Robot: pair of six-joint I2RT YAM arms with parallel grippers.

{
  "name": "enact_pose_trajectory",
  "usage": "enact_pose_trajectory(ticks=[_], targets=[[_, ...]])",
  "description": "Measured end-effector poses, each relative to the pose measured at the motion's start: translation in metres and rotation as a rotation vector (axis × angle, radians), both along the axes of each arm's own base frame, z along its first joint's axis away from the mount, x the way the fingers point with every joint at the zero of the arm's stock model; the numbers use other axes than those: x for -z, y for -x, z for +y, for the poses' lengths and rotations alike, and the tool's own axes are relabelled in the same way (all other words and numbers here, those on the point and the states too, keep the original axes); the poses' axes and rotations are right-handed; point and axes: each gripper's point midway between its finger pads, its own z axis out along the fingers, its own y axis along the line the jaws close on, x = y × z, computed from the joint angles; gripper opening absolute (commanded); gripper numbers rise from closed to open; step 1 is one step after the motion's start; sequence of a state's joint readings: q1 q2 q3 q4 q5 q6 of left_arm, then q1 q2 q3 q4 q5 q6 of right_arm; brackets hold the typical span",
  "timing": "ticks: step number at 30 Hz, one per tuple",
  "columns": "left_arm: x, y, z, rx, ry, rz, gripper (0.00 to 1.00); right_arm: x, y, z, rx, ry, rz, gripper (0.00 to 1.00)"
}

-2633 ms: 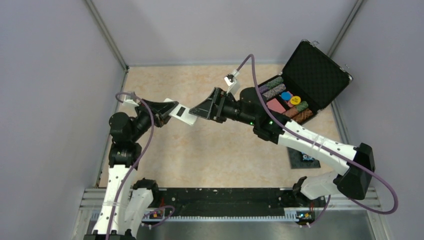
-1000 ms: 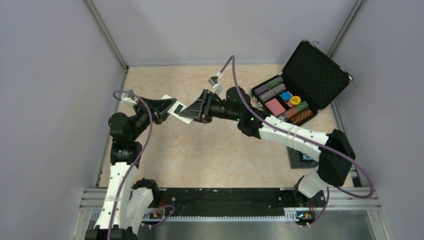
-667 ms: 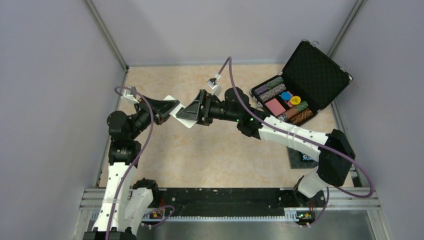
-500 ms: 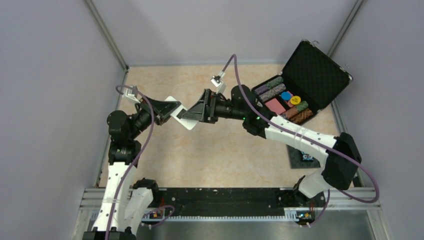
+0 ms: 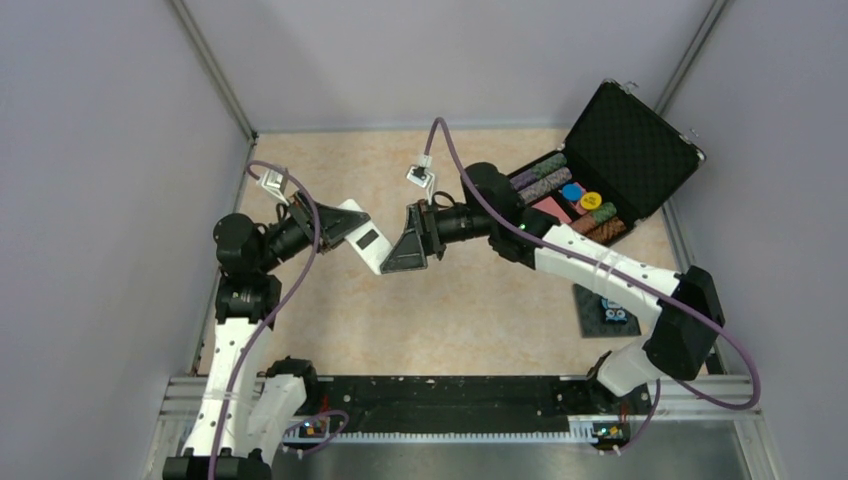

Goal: Load the batteries into the remote control
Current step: Load the battery cover into the remote control.

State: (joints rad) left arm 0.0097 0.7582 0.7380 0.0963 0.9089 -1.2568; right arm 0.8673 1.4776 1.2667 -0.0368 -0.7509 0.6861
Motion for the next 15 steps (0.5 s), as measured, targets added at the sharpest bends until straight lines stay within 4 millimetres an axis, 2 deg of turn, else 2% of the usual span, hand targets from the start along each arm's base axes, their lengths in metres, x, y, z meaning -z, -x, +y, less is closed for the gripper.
enact_pose_trajectory(ticks=[4, 15], targets=[[-0.007, 0.008, -0.003, 0.043, -0.022, -0.047, 0.00, 0.013, 0.004, 0.002, -0.050, 0.026, 0.012, 0.73], [-0.005, 0.017, -0.007, 0.098, -0.043, -0.070, 0.00, 0.012, 0.010, 0.003, -0.100, 0.012, 0.018, 0.65]])
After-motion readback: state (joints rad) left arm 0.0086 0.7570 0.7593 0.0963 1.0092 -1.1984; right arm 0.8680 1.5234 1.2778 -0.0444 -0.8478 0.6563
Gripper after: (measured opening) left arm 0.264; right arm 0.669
